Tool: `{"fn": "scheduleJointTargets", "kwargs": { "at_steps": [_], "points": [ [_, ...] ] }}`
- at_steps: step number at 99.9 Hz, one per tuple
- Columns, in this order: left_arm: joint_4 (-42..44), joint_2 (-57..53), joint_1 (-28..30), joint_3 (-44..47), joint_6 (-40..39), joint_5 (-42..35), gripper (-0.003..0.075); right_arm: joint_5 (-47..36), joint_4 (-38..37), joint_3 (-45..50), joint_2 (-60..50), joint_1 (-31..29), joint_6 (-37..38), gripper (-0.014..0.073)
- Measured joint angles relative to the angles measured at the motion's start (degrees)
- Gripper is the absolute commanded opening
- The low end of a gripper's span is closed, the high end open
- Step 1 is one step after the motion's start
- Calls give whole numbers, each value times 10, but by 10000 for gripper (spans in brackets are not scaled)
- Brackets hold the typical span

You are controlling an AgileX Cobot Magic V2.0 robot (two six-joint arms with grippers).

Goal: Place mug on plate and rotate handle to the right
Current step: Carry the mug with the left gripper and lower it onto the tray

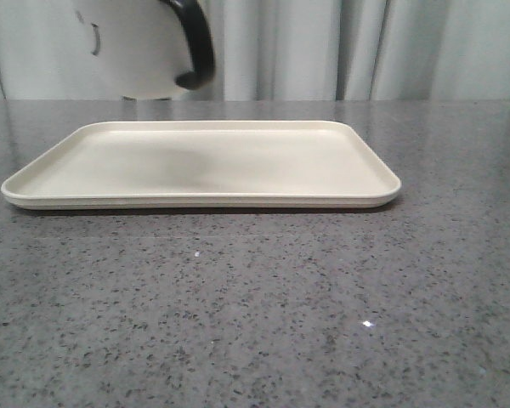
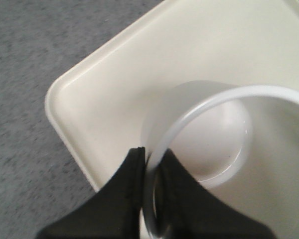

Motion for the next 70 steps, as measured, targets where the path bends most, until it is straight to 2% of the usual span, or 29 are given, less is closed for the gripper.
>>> {"fn": "scheduleJointTargets", "kwargs": {
  "at_steps": [16, 70],
  "points": [
    [-6, 65, -31, -33, 1, -1, -20, 0, -1, 0, 0, 0, 0, 468],
    [-11, 121, -32, -38, 2, -18, -20, 0, -1, 0, 0, 0, 0, 468]
  ]
}}
